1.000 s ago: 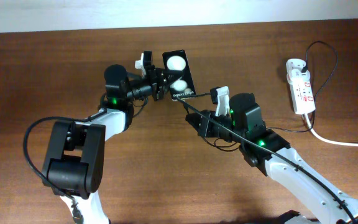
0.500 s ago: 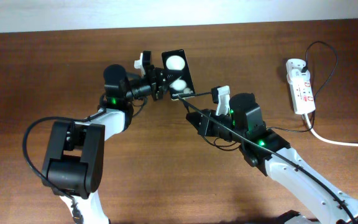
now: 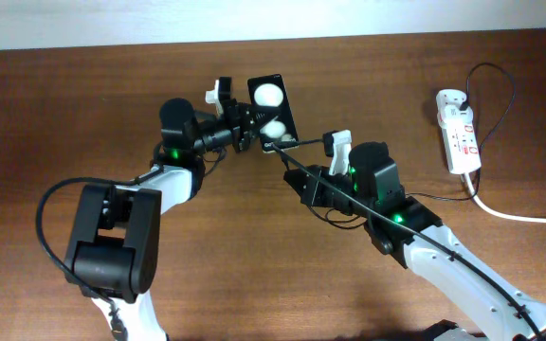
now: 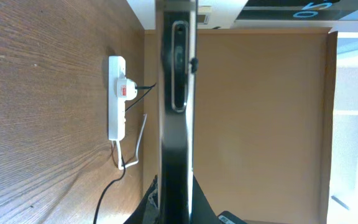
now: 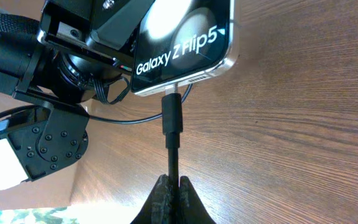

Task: Plug charger to phone and switch on socket
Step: 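Push the USB-C plug up into the phone's bottom port with the right gripper, then release the cable and move the right gripper toward the power strip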

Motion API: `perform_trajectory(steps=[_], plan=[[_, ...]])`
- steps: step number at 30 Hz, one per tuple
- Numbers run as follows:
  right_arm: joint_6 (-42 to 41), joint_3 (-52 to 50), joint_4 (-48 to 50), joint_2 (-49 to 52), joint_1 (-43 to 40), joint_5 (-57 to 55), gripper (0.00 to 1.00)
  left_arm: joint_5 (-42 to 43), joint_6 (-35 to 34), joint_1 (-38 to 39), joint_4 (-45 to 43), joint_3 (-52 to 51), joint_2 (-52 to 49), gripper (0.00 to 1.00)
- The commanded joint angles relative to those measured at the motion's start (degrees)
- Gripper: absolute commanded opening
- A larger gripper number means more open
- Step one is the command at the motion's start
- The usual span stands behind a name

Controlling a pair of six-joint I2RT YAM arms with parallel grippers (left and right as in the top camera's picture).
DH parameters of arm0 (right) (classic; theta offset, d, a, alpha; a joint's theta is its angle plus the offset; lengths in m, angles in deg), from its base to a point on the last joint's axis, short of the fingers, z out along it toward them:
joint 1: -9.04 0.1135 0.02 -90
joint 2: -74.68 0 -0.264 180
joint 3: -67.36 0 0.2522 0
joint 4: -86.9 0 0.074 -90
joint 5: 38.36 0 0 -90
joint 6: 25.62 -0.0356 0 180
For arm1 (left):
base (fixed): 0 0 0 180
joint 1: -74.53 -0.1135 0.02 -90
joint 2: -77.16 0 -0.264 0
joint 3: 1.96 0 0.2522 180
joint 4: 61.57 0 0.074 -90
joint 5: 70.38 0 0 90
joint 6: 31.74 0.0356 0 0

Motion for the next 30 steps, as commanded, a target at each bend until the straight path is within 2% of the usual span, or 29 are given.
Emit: perform_trajectory(steps=[1,4,10,14,17,19,22,24,27,30], plan=[[-0.15,0.15,1.73,-0.74,0.2,-4.59,0.04,3.3,1.6,1.51,-0.7,0.98,0.26,0.0],[-0.15,0.15,2.32,-0.74,0.17,-5.57,0.04,3.54,1.75,1.51,-0.7,0.98,0.26,0.0],[-0.15,0.15,5.16,-0.74,0.11,-6.43,0.04,8.33,7.17,1.51,-0.68,0.98,0.26,0.0],[-0.33,0.15,4.81,-0.74,-0.24,-5.84,0.04,8.31,7.15,1.51,-0.68,0.98,0.26,0.0],[1.38,0.15,0.96,-1.4,-0.24,0.94,0.46,7.13,7.17,1.31,-0.68,0.98,0.26,0.0],[7.8,0.15,-11.13,-6.51,-0.24,-0.33,0.68,7.48,9.33,0.59,-0.66,0.98,0.26,0.0],[15.76,0.15,-24.04,-19.63,-0.24,-5.16,0.72,7.58,16.2,0.48,1.16,0.98,0.26,0.0],[17.97,0.15,-29.53,-28.59,-0.24,-10.16,0.8,6.14,22.27,0.9,8.57,0.98,0.26,0.0],[19.37,0.15,-36.87,-41.46,-0.24,-18.12,0.92,-4.15,33.14,4.61,27.61,0.98,0.26,0.0],[20.41,0.15,-39.98,-43.78,-0.24,-18.34,0.96,-12.35,35.95,7.65,34.42,0.98,0.26,0.0]])
